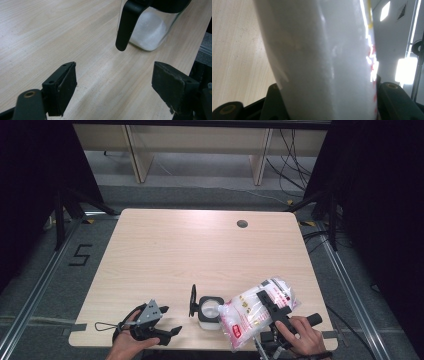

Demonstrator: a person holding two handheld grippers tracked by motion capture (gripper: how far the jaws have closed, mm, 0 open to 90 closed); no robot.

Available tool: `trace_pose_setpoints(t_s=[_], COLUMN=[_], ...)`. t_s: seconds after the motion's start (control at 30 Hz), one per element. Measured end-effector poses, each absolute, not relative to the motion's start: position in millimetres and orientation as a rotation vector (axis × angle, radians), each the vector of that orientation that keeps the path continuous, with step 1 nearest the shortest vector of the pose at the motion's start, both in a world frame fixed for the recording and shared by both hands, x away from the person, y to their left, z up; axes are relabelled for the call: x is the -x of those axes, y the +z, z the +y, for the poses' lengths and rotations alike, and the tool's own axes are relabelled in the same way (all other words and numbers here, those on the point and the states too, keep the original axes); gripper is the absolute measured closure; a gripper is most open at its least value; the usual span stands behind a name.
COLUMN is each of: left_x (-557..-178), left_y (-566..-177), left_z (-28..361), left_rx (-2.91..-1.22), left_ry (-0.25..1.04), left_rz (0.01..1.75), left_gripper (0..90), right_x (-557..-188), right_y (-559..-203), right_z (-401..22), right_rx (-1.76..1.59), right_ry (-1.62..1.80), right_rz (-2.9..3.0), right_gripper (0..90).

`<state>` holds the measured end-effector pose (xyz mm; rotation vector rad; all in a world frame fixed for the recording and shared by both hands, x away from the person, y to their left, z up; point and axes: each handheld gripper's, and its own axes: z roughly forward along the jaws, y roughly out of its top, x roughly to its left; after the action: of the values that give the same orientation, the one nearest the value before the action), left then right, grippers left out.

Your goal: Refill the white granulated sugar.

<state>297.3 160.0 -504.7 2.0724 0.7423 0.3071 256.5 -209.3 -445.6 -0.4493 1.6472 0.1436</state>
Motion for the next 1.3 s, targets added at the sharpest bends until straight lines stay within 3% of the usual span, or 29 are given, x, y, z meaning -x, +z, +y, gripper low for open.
trace_pose_setpoints(t_s=[1.3], left_x=[-296.7], left_y=[-504.2], left_z=[160.0], left_rx=[-2.064], left_ry=[0.309], left_rz=[0.752], left_gripper=[19.4], right_x=[-254.1], right_y=[-446.8], right_z=[-207.8], right_rx=[0.444], right_ry=[0.126], right_rz=[1.661], right_gripper=[49.4])
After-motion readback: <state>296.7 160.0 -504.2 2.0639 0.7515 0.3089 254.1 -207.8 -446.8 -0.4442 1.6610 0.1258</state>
